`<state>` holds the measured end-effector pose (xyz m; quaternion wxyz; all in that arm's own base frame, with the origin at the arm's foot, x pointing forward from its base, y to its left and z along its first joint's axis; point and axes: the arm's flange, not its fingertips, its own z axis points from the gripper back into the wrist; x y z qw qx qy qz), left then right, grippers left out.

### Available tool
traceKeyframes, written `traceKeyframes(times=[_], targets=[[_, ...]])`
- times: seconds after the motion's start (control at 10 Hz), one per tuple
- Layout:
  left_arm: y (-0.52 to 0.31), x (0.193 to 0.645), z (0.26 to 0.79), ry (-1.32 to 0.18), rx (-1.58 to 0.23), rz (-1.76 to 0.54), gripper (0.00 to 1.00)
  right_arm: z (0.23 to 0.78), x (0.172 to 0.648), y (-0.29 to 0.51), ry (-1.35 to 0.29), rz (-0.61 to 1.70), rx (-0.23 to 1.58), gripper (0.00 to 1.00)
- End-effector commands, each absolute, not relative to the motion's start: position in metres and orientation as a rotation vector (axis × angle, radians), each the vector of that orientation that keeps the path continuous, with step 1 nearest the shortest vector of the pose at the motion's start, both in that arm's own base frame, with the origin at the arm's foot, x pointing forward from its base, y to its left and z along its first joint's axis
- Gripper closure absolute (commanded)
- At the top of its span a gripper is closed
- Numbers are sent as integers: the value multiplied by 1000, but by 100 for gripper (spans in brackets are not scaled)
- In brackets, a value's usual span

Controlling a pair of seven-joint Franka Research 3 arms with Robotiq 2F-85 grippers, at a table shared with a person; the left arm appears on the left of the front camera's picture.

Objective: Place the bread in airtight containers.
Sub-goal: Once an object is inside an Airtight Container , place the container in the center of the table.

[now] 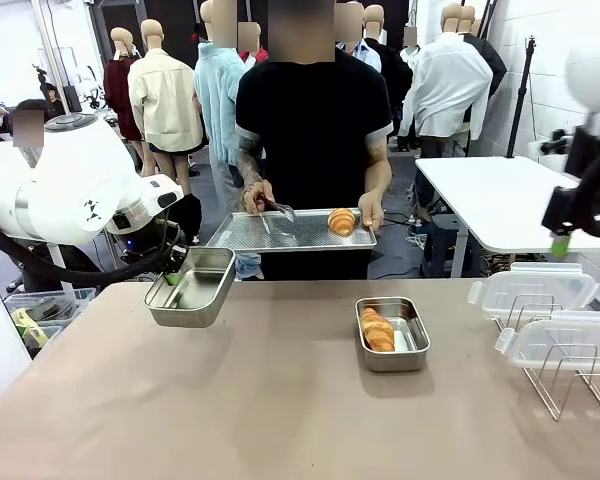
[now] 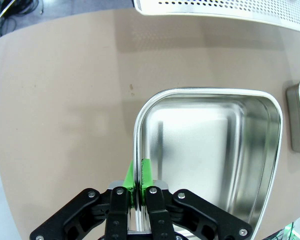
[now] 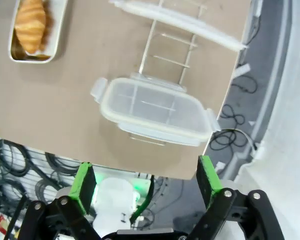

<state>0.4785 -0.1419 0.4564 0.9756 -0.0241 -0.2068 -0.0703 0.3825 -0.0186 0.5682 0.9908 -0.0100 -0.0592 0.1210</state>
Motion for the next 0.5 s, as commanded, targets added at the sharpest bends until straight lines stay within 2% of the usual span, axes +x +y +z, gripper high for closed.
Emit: traceKeyframes(times=[0.0, 0.1, 0.2, 0.4], targets=[[-140, 479, 459, -430, -53, -148, 100, 562, 398, -38, -98, 265, 59, 0], [-140, 479, 459, -430, -53, -148, 100, 557, 408, -43, -83, 308, 69, 0], [-140, 479, 459, -430, -53, -148, 100, 566, 384, -40, -118, 243, 10, 0], [-140, 479, 459, -430, -53, -148, 100, 566, 384, -40, -118, 243, 10, 0]])
